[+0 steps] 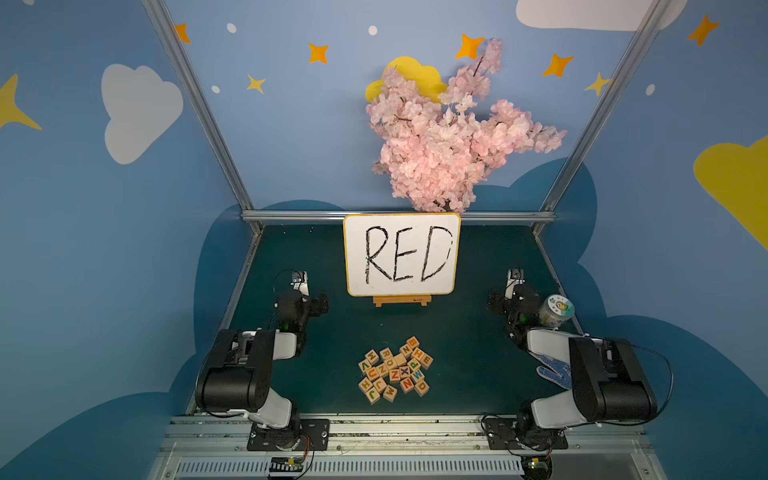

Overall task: Assemble the uppercase word "red" with letter blocks
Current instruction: Pick up the letter block from the center of the board.

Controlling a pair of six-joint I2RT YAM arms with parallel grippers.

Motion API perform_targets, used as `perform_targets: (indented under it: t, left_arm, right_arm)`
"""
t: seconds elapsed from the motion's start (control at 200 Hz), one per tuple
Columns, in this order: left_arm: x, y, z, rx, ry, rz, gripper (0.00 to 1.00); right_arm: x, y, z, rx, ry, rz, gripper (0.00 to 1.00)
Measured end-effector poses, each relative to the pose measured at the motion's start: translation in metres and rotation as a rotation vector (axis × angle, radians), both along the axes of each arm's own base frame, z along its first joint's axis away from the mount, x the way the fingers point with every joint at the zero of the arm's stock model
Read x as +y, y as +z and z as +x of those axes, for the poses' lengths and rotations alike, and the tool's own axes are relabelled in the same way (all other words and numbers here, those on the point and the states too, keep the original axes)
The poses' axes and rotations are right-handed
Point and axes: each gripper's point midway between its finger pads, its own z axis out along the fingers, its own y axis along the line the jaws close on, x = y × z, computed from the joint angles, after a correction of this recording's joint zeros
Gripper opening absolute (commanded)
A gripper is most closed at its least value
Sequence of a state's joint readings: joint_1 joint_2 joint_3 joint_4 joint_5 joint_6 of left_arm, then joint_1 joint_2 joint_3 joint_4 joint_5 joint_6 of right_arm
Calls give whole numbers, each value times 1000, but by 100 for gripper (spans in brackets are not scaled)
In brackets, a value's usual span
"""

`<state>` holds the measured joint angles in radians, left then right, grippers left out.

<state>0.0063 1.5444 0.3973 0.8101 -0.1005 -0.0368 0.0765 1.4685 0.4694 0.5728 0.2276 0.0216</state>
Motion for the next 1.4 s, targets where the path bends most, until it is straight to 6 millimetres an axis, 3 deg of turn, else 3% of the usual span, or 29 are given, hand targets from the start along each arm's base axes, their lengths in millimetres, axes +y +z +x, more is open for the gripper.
perform_targets:
  t: [0.671,0.786,0.916,0.986,1.081,1.232,1.307,1.402]
  left_arm:
    - [-1,0,0,0,-12,-8,99]
    - [0,0,0,0,-12,-9,84]
    - [1,1,0,-2,-5,-8,83]
    - [4,2,-1,23,8,-5,76]
    - [6,31,6,13,34,3,75]
    - [4,115,17,-132,98,-84,74]
    - [-9,148,18,-163,83,-181,73]
    - [-38,171,15,-129,13,-239,73]
  right_arm:
    - [-1,0,0,1,0,4,94]
    - [-2,0,0,1,-1,8,85]
    - [1,0,0,1,9,7,79]
    - [6,0,-1,35,36,-7,76]
    - [15,19,7,74,52,-33,74]
    - [53,95,19,1,136,-52,72]
    - [80,122,15,-19,215,-37,70]
    - [117,136,4,8,335,-17,69]
